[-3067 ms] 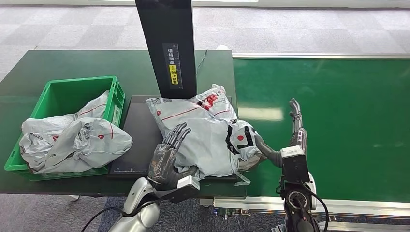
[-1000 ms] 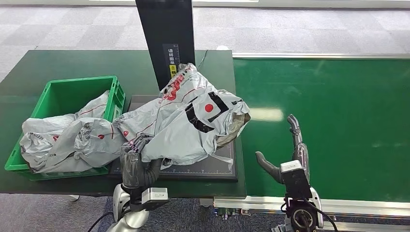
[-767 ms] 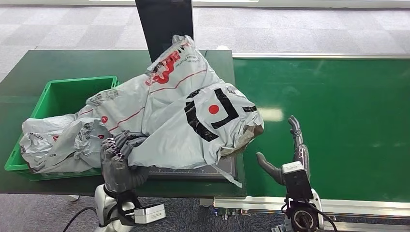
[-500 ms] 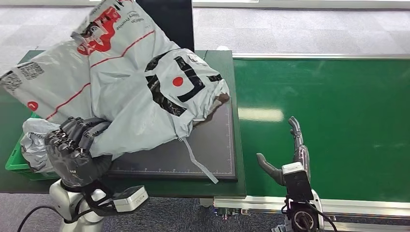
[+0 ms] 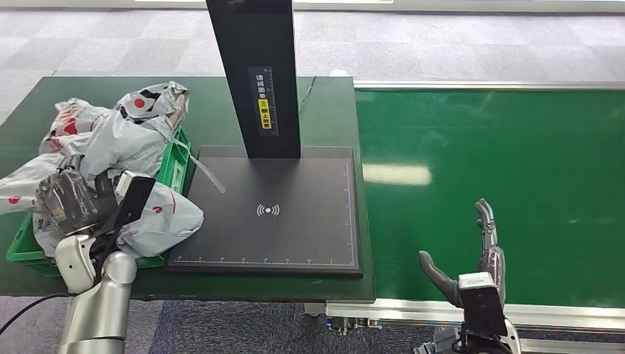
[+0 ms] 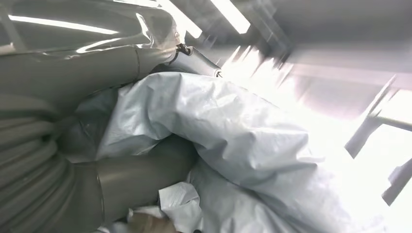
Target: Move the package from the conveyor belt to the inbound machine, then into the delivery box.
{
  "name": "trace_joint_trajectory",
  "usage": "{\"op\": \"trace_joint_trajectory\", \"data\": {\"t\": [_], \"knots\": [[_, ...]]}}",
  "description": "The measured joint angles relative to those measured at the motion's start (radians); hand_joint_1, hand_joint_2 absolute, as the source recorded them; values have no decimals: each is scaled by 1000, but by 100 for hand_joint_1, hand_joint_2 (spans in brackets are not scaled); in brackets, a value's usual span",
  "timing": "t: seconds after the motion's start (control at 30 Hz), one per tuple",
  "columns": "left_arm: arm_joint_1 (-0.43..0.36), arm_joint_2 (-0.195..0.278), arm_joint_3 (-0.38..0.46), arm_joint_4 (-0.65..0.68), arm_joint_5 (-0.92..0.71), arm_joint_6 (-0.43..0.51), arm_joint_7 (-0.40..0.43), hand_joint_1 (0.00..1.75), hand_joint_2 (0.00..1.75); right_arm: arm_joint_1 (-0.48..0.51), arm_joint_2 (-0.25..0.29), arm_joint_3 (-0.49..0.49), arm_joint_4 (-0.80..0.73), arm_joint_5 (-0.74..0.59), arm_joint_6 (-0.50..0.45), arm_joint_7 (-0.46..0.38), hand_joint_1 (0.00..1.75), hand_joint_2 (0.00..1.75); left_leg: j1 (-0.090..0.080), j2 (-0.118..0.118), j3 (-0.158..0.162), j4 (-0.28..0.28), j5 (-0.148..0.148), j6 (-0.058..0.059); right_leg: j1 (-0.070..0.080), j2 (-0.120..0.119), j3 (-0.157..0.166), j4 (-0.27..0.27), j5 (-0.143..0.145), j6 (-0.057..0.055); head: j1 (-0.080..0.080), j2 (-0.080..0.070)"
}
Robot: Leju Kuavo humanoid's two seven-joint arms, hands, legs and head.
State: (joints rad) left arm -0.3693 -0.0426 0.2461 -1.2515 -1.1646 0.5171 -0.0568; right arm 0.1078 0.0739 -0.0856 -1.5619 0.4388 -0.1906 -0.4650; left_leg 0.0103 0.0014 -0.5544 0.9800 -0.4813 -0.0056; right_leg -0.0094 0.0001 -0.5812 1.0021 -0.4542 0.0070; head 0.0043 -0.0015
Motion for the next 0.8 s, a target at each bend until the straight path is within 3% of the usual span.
{"op": "trace_joint_trajectory", "data": {"t": [0.3,0.33,0.43,0.47,0.63,0.8], "knots": [[-63,79,-15,249,17,-78,48,175,175,-12,-14,-4,10,5,16,-2,0,175,0,0,3,0,0,0,0,0,3,0,0,0,0,0],[-70,83,-16,269,21,-83,43,161,175,-17,-18,-2,14,4,16,-3,0,175,0,0,3,0,0,0,0,0,3,0,0,0,0,0],[-85,91,-22,316,46,-95,13,33,175,-34,-30,4,30,-6,17,-4,0,175,0,0,6,-1,0,0,0,0,6,0,0,0,0,0],[-87,91,-26,327,55,-89,1,3,175,-39,-34,7,36,-11,16,-4,0,175,0,0,6,-1,0,0,0,0,7,0,0,0,0,0],[-79,84,-49,342,121,-20,-64,0,175,-51,-53,26,61,-29,8,-6,0,175,0,-1,7,-1,0,0,0,-1,8,0,0,0,0,0],[-32,62,-83,289,293,22,-188,0,175,-51,-70,41,74,-50,-11,-8,0,175,-1,-2,6,0,0,0,-1,-1,8,0,0,0,0,0]]}}
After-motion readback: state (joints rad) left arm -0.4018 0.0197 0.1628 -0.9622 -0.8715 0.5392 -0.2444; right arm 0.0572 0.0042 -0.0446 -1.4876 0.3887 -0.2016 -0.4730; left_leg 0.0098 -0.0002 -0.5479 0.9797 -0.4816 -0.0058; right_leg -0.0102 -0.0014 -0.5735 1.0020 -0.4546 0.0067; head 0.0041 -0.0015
